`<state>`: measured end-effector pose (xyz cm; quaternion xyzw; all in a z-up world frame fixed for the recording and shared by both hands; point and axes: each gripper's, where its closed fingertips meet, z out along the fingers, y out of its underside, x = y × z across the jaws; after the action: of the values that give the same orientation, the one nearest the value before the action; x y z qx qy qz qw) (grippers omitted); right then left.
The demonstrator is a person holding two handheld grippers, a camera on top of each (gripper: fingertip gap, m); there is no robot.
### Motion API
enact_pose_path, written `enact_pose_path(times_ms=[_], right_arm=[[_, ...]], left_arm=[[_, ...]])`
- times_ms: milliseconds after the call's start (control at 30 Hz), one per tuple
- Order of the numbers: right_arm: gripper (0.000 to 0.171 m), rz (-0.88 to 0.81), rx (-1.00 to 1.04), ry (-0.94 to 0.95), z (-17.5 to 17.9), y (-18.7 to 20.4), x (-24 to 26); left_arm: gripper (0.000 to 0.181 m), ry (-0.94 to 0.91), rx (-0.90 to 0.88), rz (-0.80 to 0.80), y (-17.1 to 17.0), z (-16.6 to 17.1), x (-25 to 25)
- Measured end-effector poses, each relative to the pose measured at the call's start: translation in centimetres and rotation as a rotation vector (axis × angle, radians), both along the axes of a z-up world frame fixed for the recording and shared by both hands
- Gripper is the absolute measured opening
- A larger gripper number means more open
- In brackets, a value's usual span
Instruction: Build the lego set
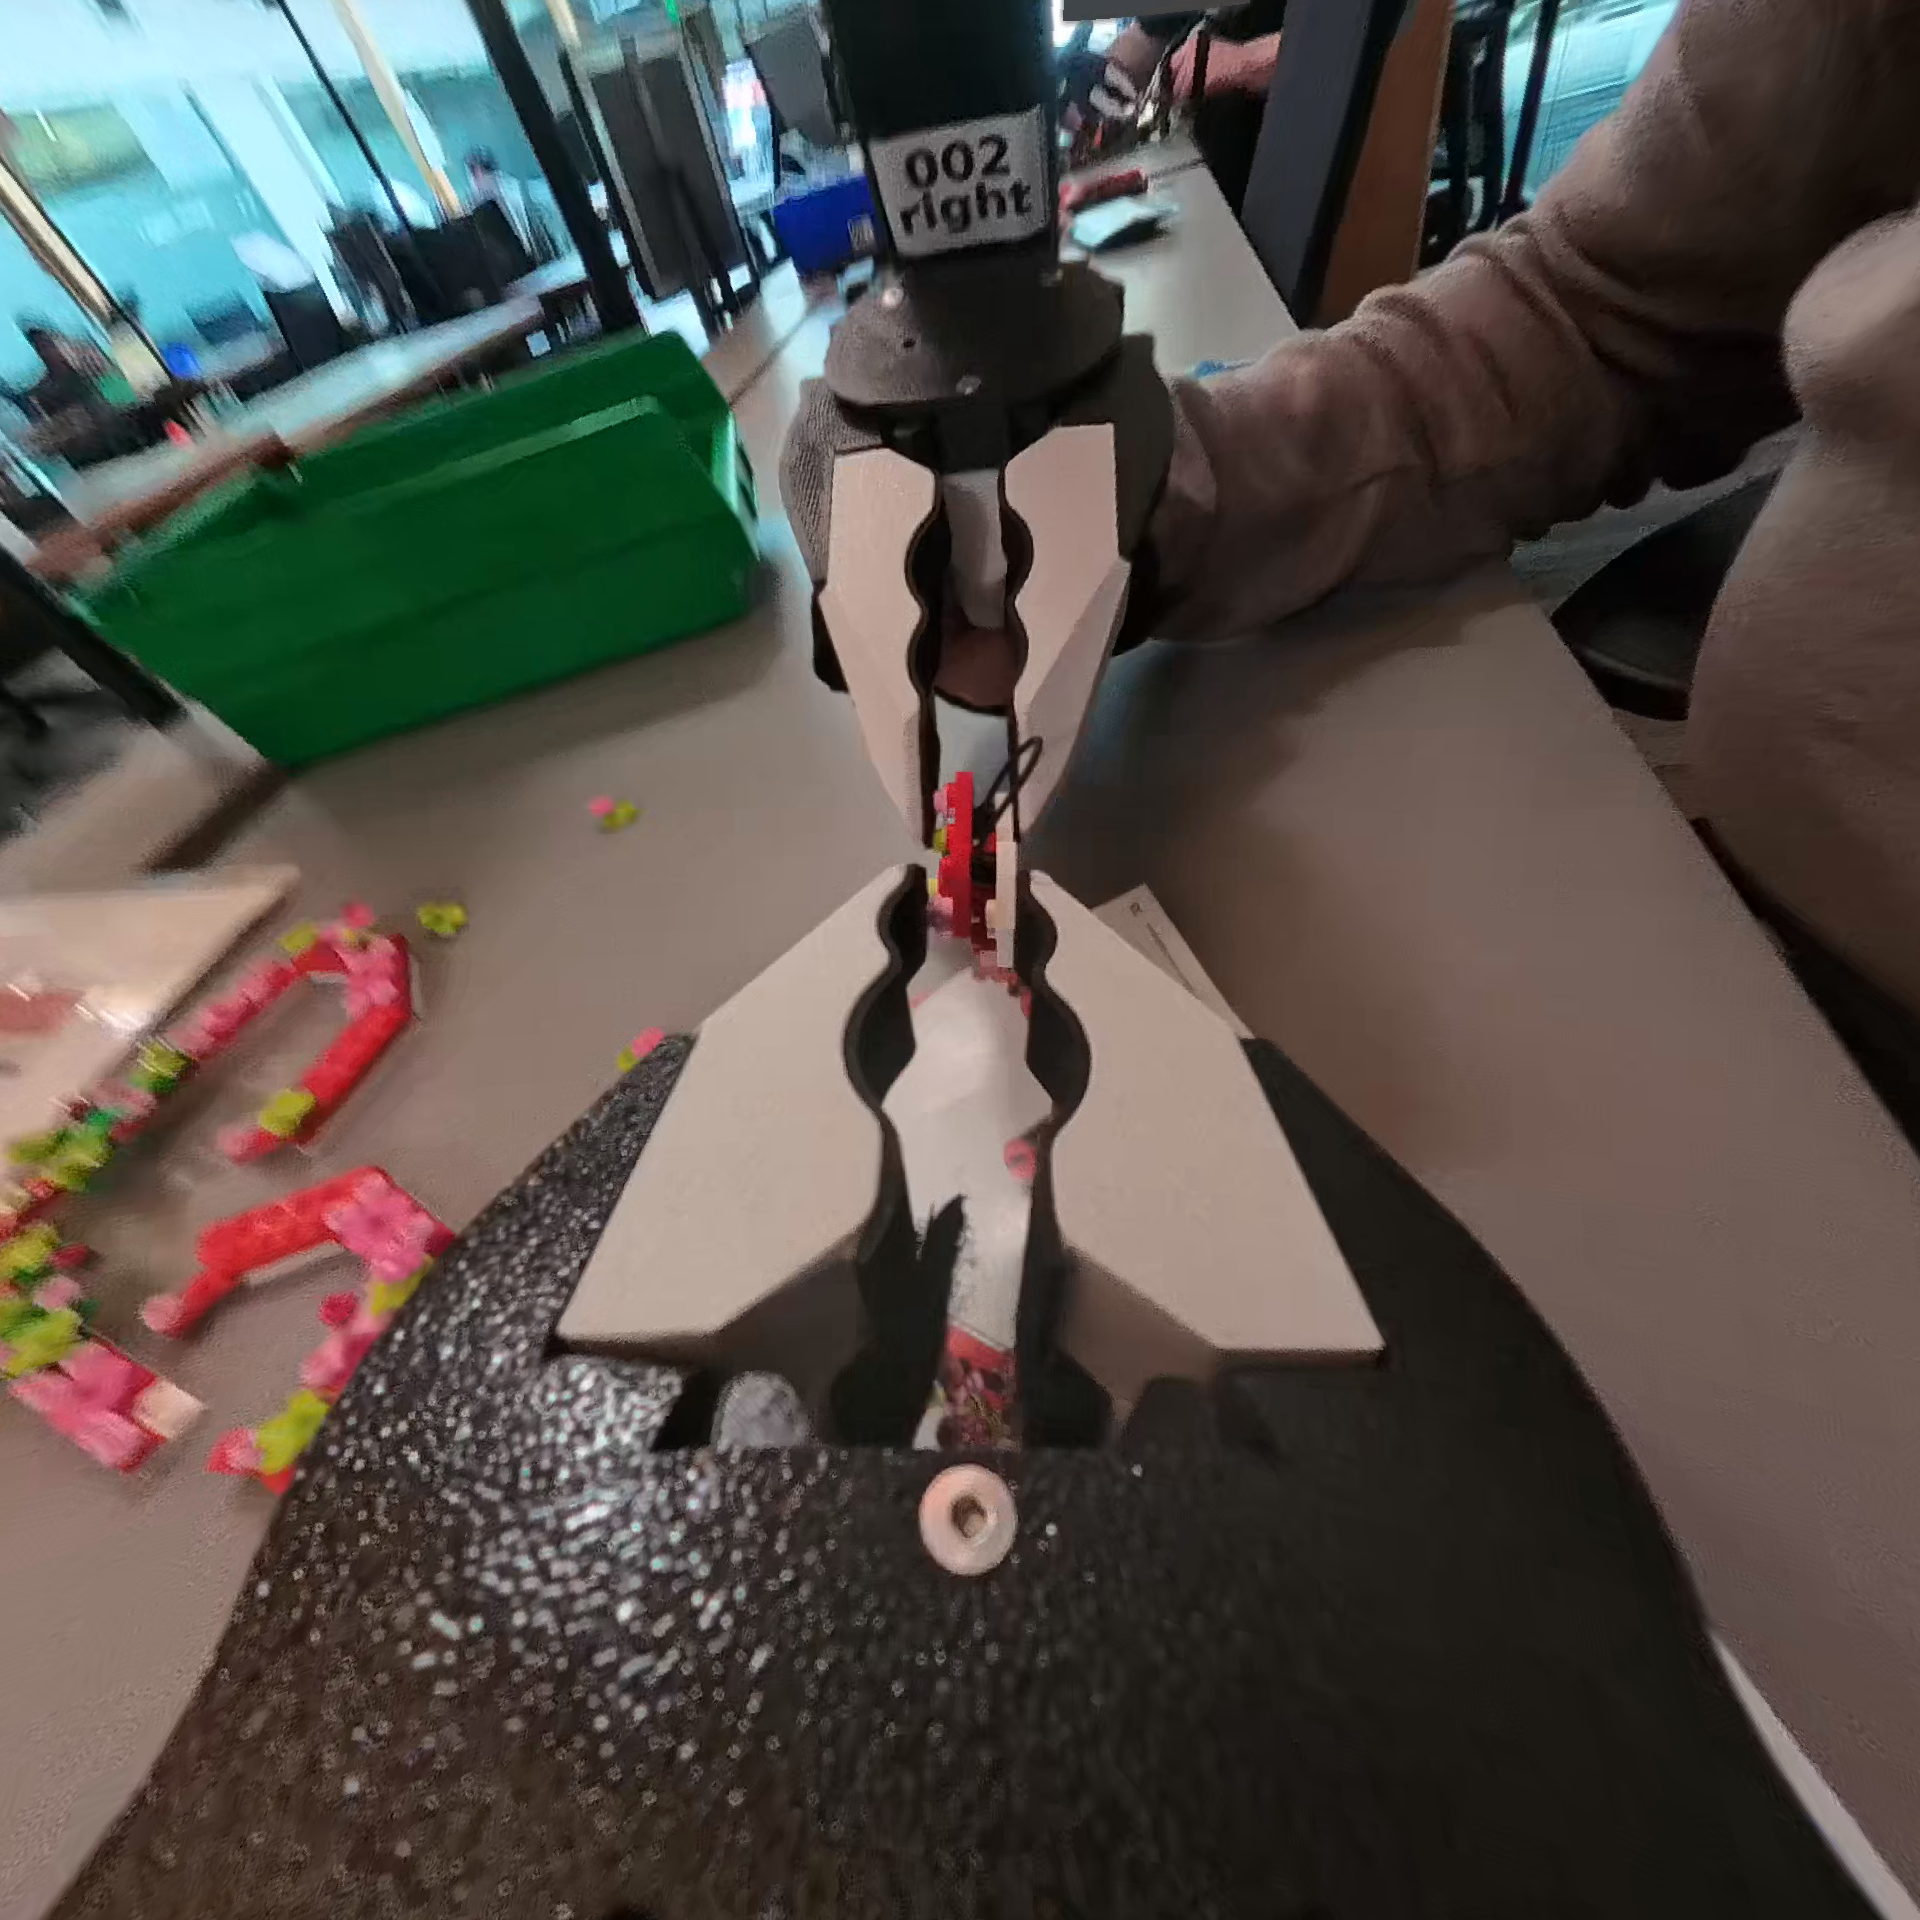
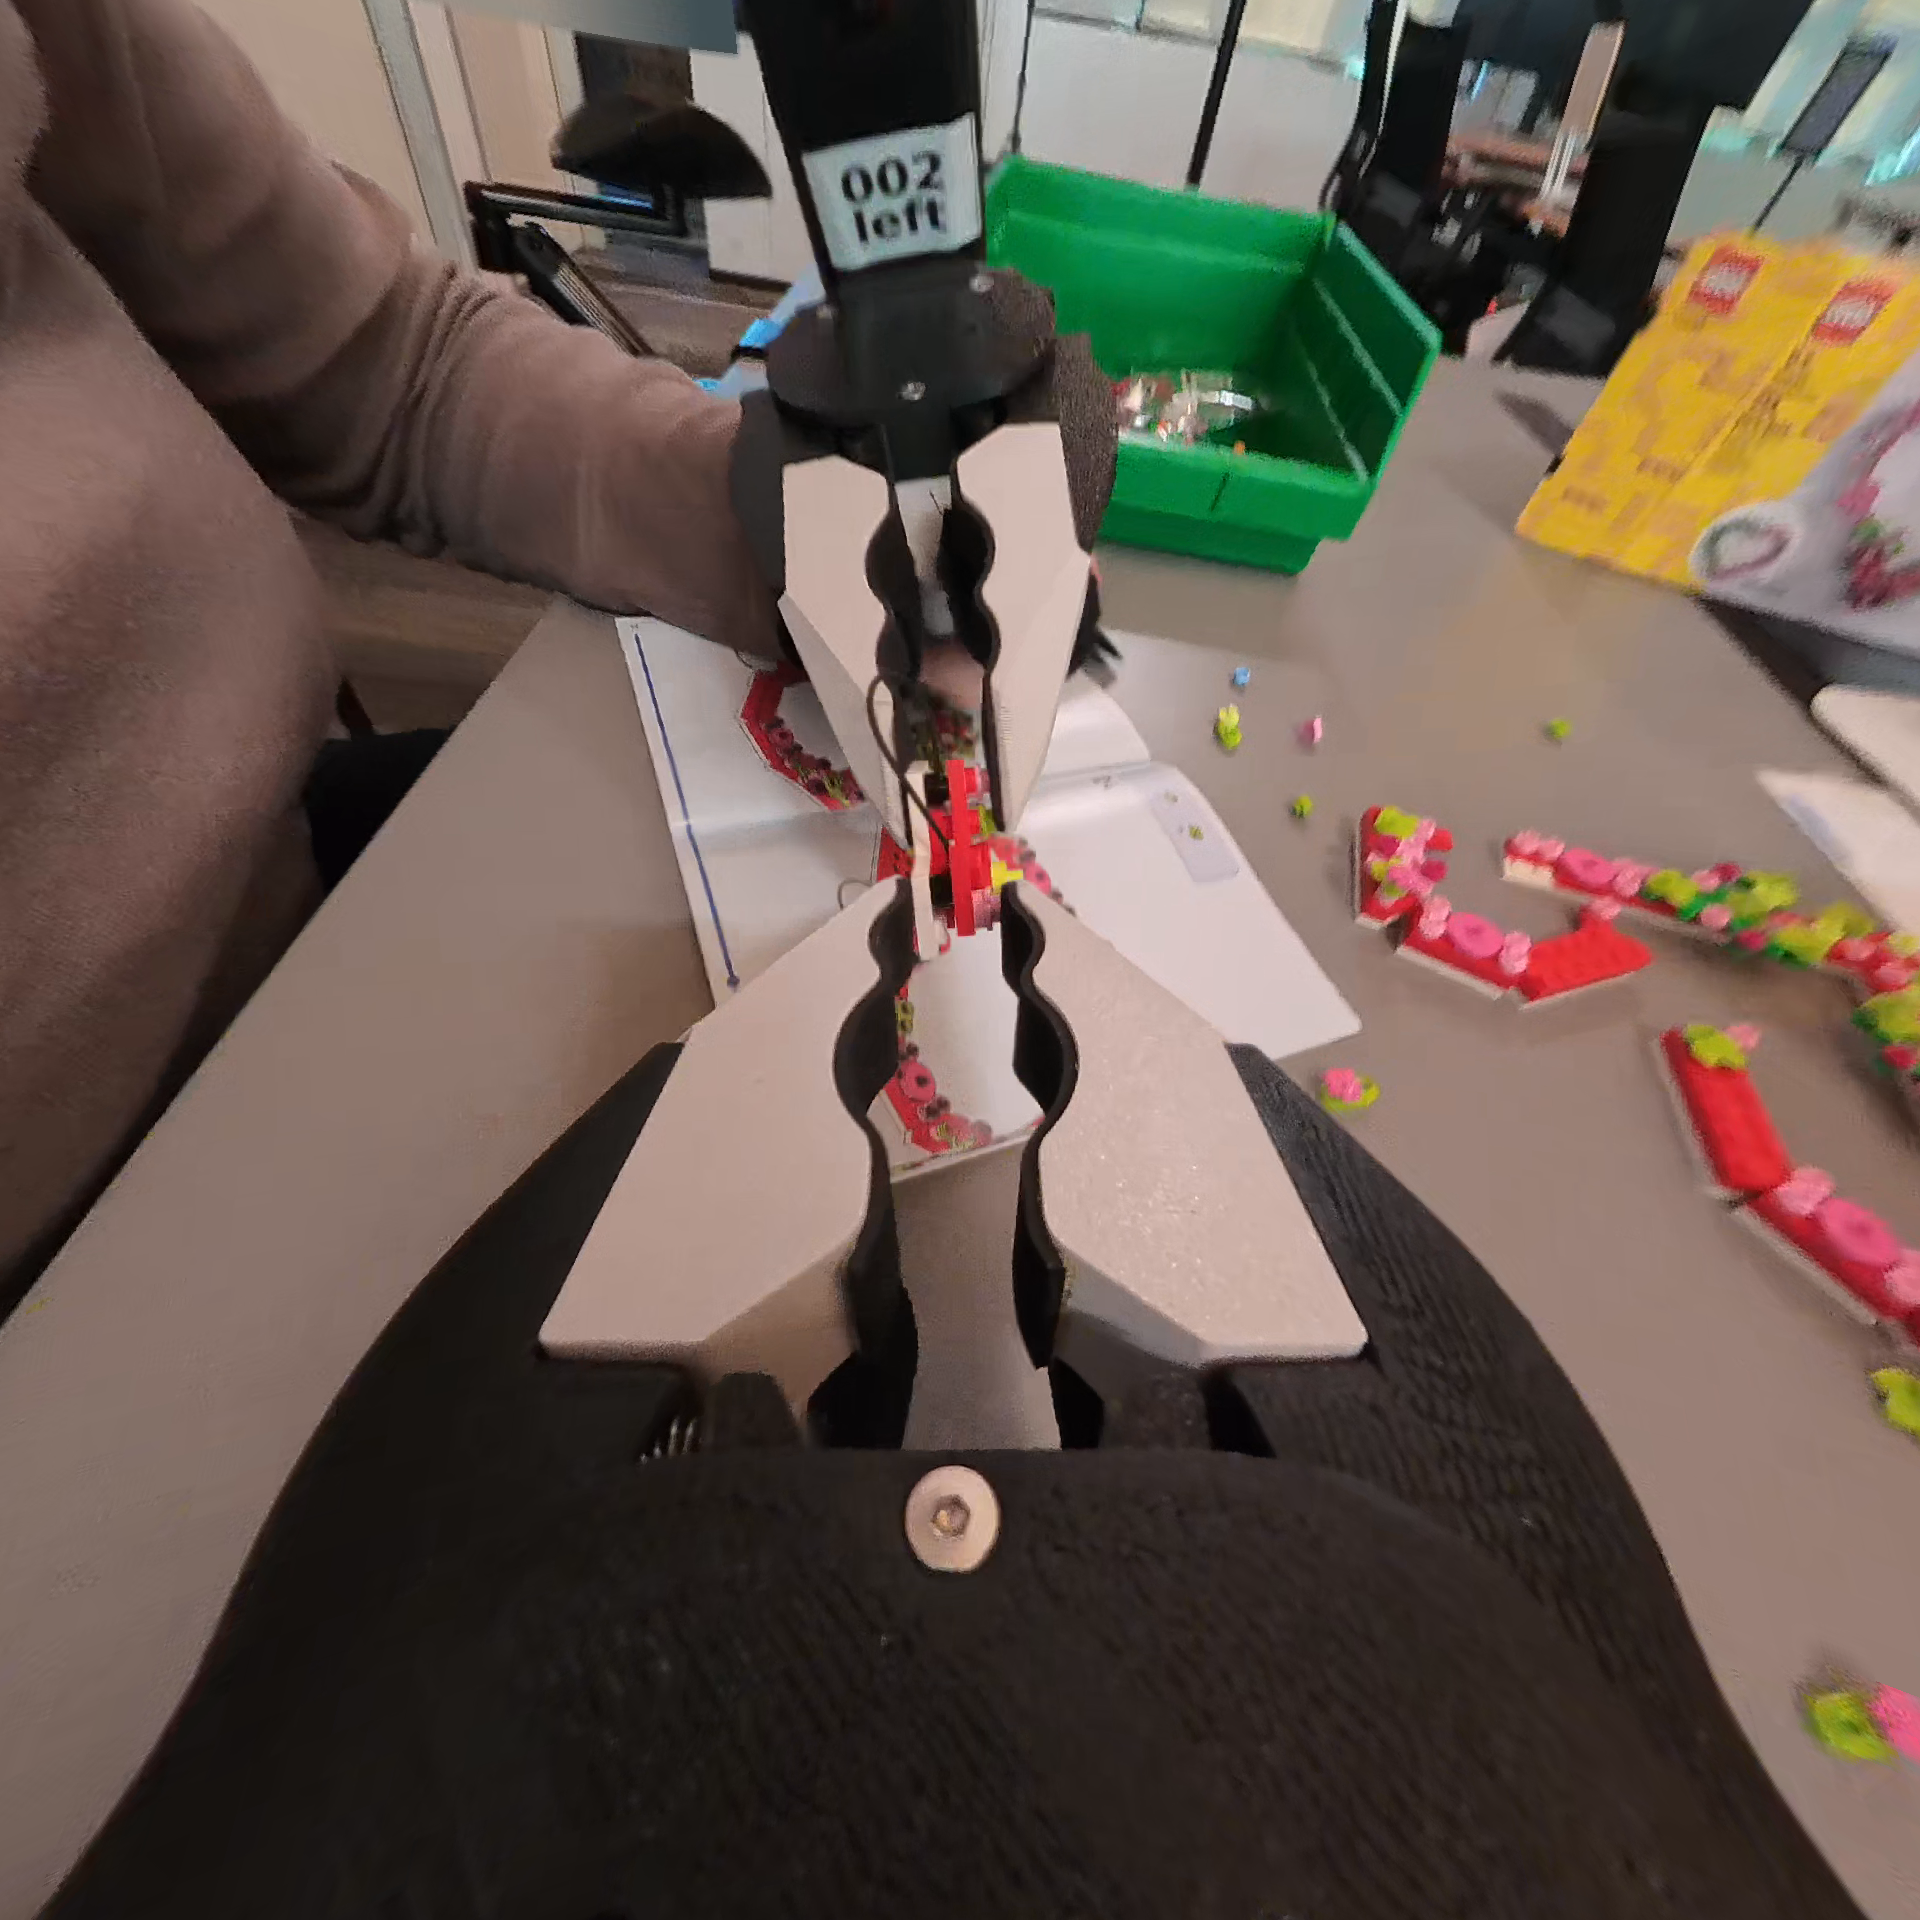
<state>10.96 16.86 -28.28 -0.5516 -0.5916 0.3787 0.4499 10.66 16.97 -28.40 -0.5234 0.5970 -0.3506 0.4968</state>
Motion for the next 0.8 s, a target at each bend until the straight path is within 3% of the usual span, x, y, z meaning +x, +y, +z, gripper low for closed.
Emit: enact_pose_path(times_ms=[133, 300, 400, 800], right_arm=[[0.015, -0.031, -0.175, -0.103, -2.7, 0.8, -0.2], [0.015, -0.038, -0.261, -0.209, -4.3, 1.2, -0.6], [0.015, -0.033, -0.222, -0.291, -5.5, 1.1, -0.8], [0.023, -0.040, -0.067, -0.287, -4.8, 1.0, -1.2]], left_arm=[[0.015, 0.117, -0.238, 0.023, 0.7, -2.5, -0.3], [0.015, 0.209, -0.374, 0.049, 1.0, -4.0, -0.8], [0.015, 0.264, -0.338, 0.054, 1.0, -4.8, -1.0], [0.015, 0.354, -0.232, 0.052, 0.7, -5.4, -1.8]])
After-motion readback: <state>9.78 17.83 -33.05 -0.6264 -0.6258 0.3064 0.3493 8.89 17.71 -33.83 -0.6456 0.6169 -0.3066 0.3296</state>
